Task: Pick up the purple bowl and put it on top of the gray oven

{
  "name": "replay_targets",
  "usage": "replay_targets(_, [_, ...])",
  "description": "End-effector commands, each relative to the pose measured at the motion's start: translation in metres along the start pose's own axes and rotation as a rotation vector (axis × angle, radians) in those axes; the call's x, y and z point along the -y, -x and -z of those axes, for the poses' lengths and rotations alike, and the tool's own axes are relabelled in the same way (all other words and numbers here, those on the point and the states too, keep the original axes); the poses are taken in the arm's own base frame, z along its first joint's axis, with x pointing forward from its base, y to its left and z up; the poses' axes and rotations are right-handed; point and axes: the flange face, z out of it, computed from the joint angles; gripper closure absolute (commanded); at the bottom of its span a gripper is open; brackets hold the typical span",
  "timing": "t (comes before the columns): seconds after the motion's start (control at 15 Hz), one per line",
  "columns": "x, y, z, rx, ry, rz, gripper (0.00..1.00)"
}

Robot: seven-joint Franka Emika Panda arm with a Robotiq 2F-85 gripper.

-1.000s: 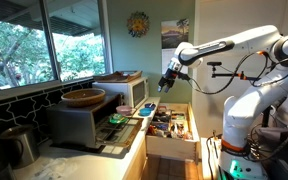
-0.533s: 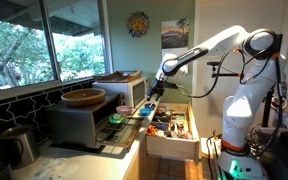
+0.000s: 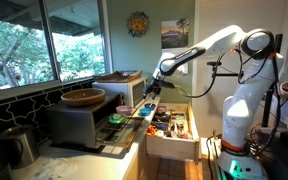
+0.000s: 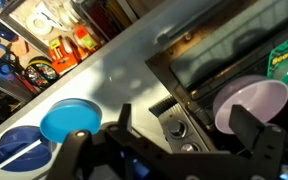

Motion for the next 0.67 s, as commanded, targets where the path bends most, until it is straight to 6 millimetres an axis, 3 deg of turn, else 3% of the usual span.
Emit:
replay_targets(0.0, [0.036, -0.031, -0.020, -0.083, 0.013, -0.142, 0.00])
replay_targets(0.13, [0.053, -0.045, -0.032, -0.094, 0.023, -0.198, 0.00])
replay_targets(0.33, [0.071, -0.055, -0.055, -0.045, 0.028, -0.240, 0.24])
replay_targets(0.4, [0.074, -0.057, -0.061, -0.028, 0.019, -0.247, 0.25])
replay_targets(0.6, [0.084, -0.063, -0.076, 0.005, 0.008, -0.248, 0.47])
